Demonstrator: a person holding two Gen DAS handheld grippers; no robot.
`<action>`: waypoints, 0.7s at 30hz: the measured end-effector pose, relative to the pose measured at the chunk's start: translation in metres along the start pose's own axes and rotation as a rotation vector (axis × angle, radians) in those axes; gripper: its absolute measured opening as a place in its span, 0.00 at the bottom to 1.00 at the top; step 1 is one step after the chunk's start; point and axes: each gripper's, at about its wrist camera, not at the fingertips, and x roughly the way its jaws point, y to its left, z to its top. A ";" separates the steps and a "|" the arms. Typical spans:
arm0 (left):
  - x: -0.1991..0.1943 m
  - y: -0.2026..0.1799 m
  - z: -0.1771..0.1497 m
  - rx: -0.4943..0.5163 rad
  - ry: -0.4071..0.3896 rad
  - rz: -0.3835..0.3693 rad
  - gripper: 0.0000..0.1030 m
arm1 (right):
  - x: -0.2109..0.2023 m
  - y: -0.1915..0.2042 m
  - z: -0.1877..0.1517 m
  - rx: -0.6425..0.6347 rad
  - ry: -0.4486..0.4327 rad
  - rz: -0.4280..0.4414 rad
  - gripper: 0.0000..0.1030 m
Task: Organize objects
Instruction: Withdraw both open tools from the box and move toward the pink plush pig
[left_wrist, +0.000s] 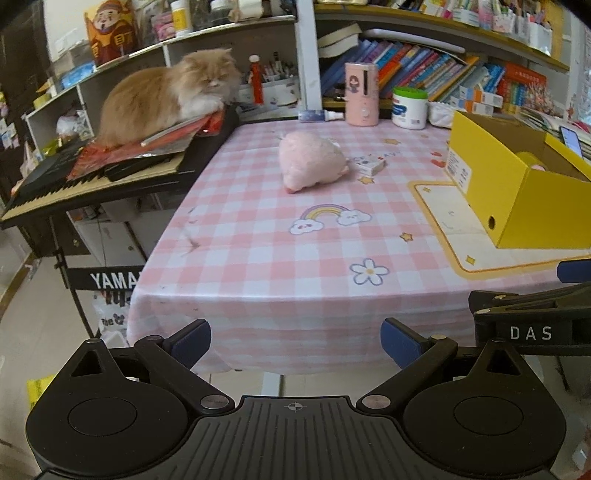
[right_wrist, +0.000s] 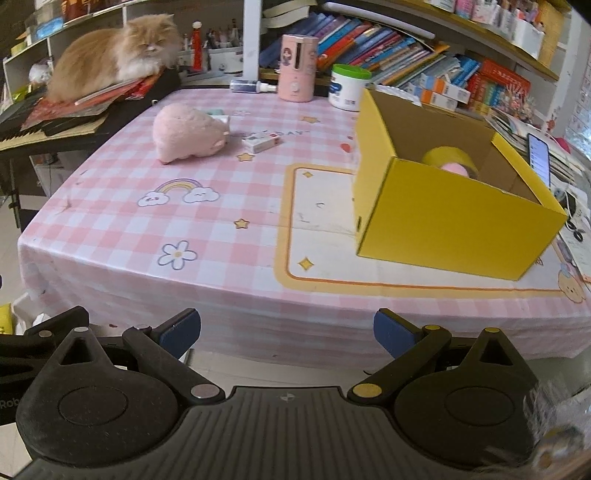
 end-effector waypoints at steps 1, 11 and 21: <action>0.001 0.001 0.000 -0.005 0.000 0.001 0.97 | 0.000 0.002 0.001 -0.008 -0.004 0.001 0.98; 0.016 0.001 0.010 -0.019 0.012 0.011 0.97 | 0.012 0.005 0.013 -0.032 -0.002 0.013 0.98; 0.048 -0.003 0.039 -0.035 0.020 0.021 0.97 | 0.043 -0.003 0.044 -0.034 0.010 0.029 0.98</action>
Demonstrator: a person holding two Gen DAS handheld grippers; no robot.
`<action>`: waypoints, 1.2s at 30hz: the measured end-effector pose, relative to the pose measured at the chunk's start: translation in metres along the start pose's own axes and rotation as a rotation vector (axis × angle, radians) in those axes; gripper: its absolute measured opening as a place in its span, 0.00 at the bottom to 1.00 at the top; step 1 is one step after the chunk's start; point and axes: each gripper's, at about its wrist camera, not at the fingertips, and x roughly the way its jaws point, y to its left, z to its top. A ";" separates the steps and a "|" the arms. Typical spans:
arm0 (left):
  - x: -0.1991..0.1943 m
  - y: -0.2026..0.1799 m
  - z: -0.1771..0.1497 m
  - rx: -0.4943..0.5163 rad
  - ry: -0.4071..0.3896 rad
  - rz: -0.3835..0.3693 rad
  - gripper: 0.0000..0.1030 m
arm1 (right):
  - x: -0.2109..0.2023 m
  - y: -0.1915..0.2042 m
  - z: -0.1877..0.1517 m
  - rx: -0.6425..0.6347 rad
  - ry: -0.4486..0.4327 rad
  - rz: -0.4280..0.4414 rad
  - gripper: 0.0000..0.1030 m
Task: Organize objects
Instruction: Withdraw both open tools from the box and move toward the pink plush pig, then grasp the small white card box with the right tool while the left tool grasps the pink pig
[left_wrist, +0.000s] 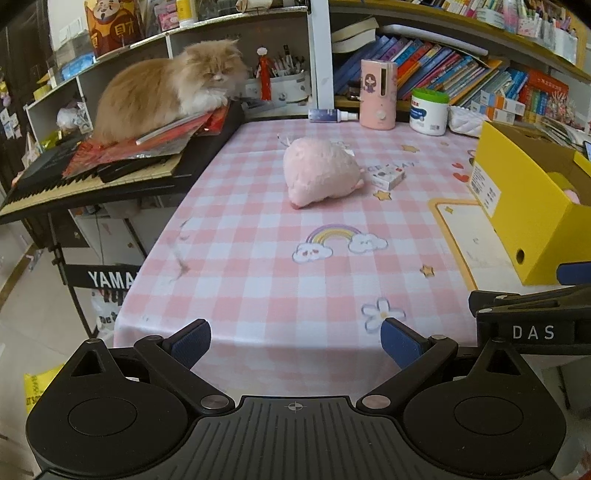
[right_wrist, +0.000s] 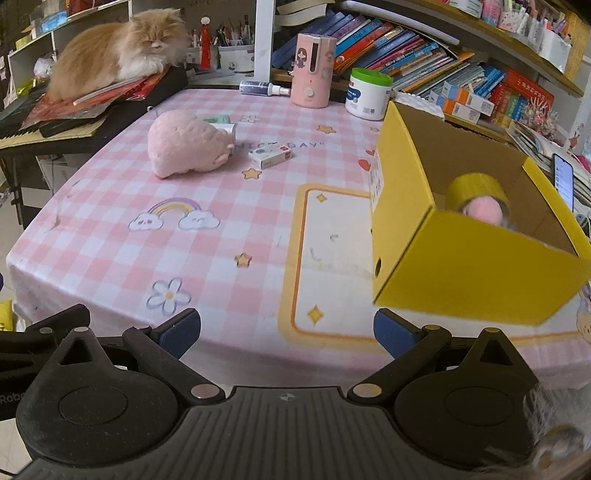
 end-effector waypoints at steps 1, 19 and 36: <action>0.003 0.000 0.004 -0.004 -0.003 0.002 0.97 | 0.003 -0.001 0.004 0.000 0.002 0.003 0.98; 0.049 -0.001 0.059 -0.080 -0.005 0.054 0.97 | 0.056 -0.015 0.081 -0.047 -0.031 0.073 0.97; 0.095 0.003 0.095 -0.132 0.046 0.064 0.97 | 0.109 -0.020 0.135 -0.022 -0.028 0.128 0.96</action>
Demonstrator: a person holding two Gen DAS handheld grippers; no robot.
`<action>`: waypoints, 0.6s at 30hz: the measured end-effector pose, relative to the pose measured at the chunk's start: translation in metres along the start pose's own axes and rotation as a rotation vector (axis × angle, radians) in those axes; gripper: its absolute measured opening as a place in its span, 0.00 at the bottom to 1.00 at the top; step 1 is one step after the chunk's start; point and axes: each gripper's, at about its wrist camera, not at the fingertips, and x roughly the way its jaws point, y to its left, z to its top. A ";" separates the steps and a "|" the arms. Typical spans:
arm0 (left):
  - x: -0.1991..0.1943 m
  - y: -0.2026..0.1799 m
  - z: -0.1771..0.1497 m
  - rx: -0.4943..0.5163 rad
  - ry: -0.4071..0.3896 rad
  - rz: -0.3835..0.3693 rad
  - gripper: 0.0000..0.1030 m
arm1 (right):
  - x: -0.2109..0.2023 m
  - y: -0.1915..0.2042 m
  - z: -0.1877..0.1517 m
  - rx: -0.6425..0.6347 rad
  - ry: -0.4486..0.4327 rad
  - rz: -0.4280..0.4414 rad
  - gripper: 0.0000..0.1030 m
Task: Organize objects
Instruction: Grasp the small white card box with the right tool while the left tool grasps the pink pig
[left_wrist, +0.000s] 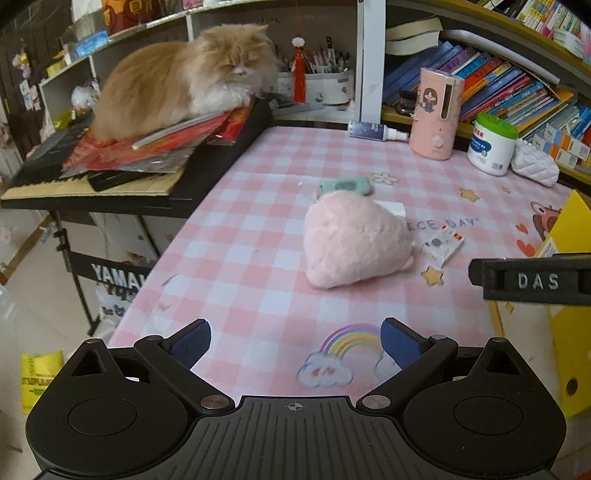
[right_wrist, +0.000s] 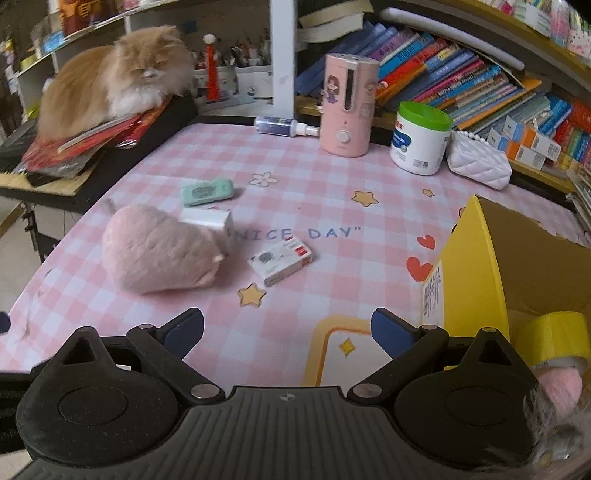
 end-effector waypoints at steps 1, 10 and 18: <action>0.004 -0.001 0.004 -0.003 0.002 -0.008 0.97 | 0.004 -0.002 0.004 0.011 0.004 0.000 0.96; 0.053 -0.018 0.050 0.023 -0.014 -0.046 0.97 | 0.052 -0.024 0.060 0.125 0.037 0.020 0.95; 0.097 -0.034 0.060 0.052 0.051 -0.106 0.98 | 0.107 -0.027 0.084 0.093 0.145 0.050 0.95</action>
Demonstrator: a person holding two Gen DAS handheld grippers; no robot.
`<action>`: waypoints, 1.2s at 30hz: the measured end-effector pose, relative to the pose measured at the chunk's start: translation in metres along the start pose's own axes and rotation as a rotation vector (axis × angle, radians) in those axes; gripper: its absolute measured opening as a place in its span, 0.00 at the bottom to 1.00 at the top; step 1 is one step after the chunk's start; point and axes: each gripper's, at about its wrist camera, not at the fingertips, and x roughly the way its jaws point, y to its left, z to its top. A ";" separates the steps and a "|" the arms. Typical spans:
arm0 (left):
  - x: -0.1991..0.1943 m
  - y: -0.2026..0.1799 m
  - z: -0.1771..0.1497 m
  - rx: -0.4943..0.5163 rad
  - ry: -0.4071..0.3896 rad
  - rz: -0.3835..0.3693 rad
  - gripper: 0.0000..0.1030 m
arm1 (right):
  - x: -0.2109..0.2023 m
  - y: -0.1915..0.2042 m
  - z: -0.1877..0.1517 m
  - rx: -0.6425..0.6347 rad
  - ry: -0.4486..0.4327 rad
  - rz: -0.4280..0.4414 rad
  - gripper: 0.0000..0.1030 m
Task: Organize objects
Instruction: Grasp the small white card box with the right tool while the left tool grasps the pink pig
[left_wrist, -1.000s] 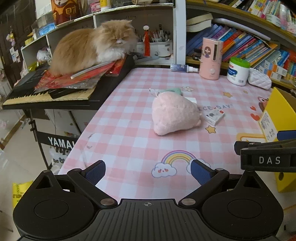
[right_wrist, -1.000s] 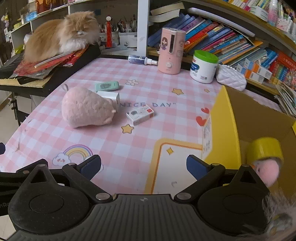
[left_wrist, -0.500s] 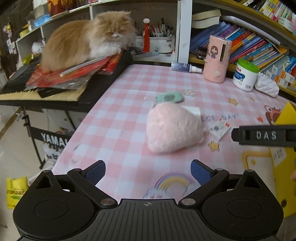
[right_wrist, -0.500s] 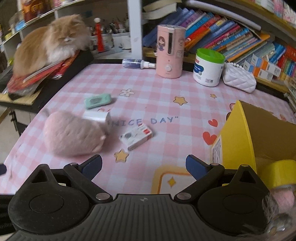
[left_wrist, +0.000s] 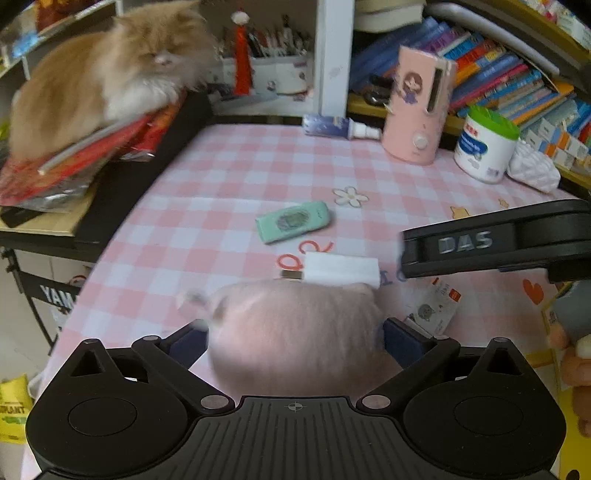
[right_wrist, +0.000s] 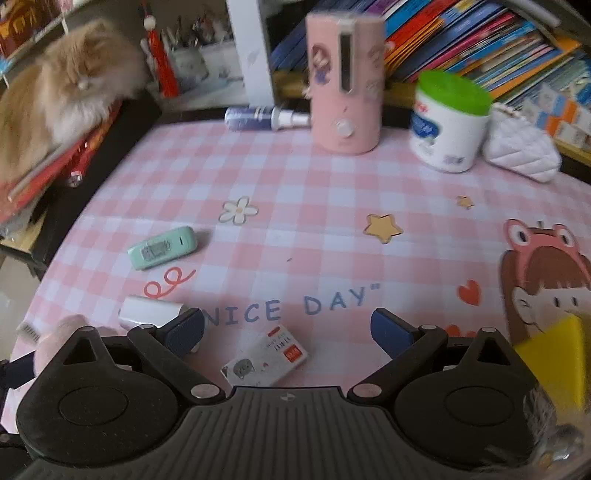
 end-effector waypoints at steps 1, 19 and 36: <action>0.004 -0.002 0.000 0.013 0.011 -0.002 0.98 | 0.005 0.001 0.001 -0.007 0.013 0.003 0.95; -0.040 0.020 -0.028 -0.043 -0.003 0.002 0.73 | 0.027 0.013 -0.013 -0.152 0.025 0.042 0.24; -0.094 0.029 -0.063 -0.138 -0.067 0.003 0.73 | -0.014 0.006 -0.047 -0.108 0.007 0.076 0.25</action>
